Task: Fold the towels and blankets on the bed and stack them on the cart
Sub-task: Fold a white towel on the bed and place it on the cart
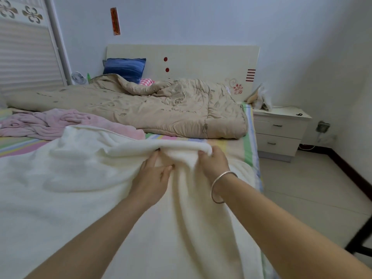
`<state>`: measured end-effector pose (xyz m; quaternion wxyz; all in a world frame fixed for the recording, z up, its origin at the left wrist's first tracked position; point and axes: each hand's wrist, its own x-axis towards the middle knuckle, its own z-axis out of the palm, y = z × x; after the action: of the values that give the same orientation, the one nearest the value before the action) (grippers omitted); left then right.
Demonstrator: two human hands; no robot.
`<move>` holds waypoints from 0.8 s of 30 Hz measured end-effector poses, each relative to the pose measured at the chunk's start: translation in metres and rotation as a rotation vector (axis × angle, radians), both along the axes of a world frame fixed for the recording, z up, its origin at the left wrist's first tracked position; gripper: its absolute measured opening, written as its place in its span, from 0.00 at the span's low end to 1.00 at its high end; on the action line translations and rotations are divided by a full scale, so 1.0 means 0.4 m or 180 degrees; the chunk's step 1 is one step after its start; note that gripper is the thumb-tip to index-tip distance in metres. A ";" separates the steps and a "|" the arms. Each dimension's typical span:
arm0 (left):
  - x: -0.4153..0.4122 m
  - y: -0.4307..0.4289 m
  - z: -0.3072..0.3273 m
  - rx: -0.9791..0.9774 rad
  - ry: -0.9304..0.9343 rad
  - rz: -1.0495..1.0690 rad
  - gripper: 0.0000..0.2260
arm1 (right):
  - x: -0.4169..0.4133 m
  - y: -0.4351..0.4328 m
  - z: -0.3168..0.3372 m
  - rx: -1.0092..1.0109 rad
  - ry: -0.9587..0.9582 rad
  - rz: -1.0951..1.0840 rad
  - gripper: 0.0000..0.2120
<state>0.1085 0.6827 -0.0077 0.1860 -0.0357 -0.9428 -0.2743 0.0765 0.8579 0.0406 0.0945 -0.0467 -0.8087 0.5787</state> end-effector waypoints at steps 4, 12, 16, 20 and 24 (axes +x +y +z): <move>-0.062 0.080 -0.035 0.0004 -0.0657 -0.0303 0.22 | -0.101 0.156 -0.030 -0.0106 -0.0754 -0.0572 0.17; -0.093 0.073 -0.167 -0.1268 -0.1547 -0.0366 0.29 | -0.151 0.230 -0.164 -0.1455 -0.1665 -0.0247 0.16; -0.079 0.074 -0.193 -0.1442 -0.1429 -0.0328 0.29 | -0.170 0.203 -0.156 -0.1070 -0.1796 -0.0174 0.12; -0.069 0.077 -0.193 -0.1483 -0.1379 -0.0343 0.28 | -0.158 0.126 -0.135 -0.0458 -0.2159 0.0539 0.15; -0.054 0.075 -0.199 -0.1513 -0.1231 -0.0340 0.28 | -0.141 0.052 -0.135 0.1161 -0.1852 0.0851 0.38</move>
<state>0.0867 0.7127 -0.0871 -0.0250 -0.0748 -0.9952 -0.0571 0.0199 0.8786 -0.0133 -0.2091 -0.0856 -0.8906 0.3947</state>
